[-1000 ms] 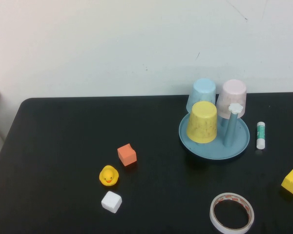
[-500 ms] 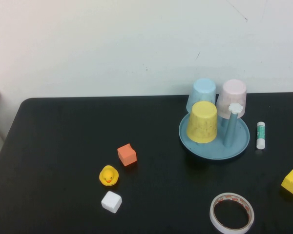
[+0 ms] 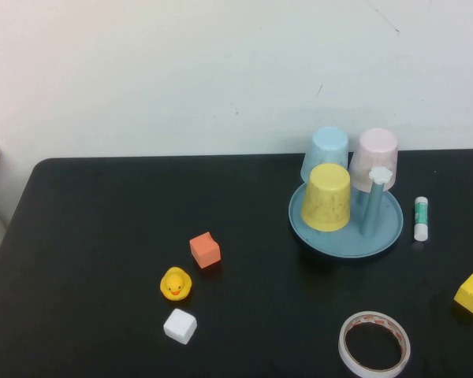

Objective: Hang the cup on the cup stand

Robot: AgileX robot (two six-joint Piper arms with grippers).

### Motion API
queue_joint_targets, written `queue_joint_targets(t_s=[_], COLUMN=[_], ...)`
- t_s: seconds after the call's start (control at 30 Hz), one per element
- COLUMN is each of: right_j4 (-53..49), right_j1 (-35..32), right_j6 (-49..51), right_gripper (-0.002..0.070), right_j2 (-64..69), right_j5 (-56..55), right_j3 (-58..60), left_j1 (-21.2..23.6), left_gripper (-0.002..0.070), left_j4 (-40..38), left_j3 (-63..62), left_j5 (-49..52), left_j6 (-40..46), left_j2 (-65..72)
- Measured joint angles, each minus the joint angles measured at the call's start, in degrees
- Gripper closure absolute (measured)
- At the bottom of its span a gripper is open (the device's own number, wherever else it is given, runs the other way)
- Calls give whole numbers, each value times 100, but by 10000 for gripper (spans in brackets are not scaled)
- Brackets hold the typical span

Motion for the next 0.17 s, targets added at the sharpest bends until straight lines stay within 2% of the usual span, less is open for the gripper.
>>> queue_joint_targets(t_s=[0.17], right_j4=[-2], right_j1=[0], right_j6=[0], right_gripper=[678], right_j2=[0], right_j5=[0], right_j3=[0], left_j1=[0], left_gripper=[676], left_j4=[0], left_j3=[0], left_j5=[0], left_j6=[0], left_j2=[0])
